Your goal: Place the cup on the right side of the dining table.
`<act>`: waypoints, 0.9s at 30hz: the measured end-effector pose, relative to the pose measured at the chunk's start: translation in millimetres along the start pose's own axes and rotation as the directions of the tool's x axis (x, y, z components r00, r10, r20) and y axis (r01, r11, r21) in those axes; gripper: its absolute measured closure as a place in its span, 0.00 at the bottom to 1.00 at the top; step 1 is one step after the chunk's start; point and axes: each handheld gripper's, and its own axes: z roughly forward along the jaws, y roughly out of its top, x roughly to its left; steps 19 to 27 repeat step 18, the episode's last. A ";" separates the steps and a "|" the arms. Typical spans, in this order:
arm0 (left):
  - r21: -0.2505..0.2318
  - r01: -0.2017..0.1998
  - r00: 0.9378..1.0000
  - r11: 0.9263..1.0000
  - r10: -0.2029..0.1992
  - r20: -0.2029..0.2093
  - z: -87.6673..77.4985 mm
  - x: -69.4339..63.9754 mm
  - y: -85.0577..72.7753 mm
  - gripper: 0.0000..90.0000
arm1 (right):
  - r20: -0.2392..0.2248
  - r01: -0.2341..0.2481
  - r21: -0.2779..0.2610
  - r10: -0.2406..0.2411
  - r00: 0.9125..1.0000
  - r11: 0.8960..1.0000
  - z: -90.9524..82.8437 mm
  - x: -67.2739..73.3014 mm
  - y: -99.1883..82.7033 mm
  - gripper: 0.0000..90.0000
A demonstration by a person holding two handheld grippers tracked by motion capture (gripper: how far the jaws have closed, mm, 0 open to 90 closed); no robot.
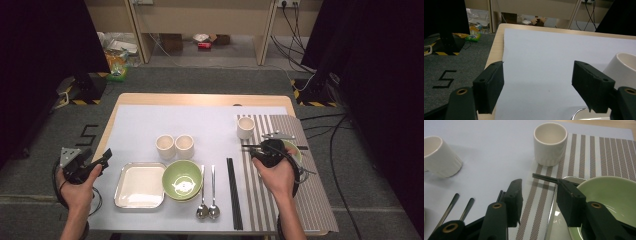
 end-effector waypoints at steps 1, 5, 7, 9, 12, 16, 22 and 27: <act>0.001 0.000 1.000 1.000 0.000 0.000 0.2 0.1 -0.2 0.28 | -0.001 -0.008 -0.001 0.008 1.000 1.000 -0.5 0.0 -0.6 0.62; 0.005 -0.001 1.000 1.000 0.001 0.000 0.9 0.2 -1.0 0.28 | 0.001 -0.010 -0.011 0.010 1.000 1.000 -3.3 -0.9 -3.3 0.62; 0.010 0.000 1.000 1.000 0.000 -0.002 2.2 0.6 -2.7 0.28 | -0.003 -0.005 -0.011 0.005 1.000 1.000 -3.4 -1.0 -4.8 0.62; 0.011 0.000 1.000 1.000 0.000 -0.003 2.4 0.9 -2.9 0.28 | -0.004 -0.006 -0.006 0.006 1.000 1.000 -3.0 -1.1 -5.8 0.61; 0.010 0.005 1.000 1.000 -0.005 -0.006 2.9 2.4 -2.8 0.28 | -0.001 -0.006 -0.004 0.006 1.000 1.000 -2.8 -2.7 -6.4 0.61; 0.015 0.011 1.000 1.000 -0.011 -0.005 3.7 4.4 -3.7 0.28 | -0.005 -0.004 -0.012 0.004 1.000 1.000 -4.1 -3.2 -6.3 0.60; 0.015 0.014 1.000 1.000 -0.013 -0.009 3.9 4.9 -4.0 0.28 | -0.005 -0.002 -0.012 0.002 1.000 1.000 -4.5 -3.3 -6.3 0.60; 0.015 0.014 1.000 1.000 -0.013 -0.009 3.9 4.9 -4.0 0.28 | -0.005 -0.002 -0.012 0.002 1.000 1.000 -4.5 -3.3 -6.3 0.60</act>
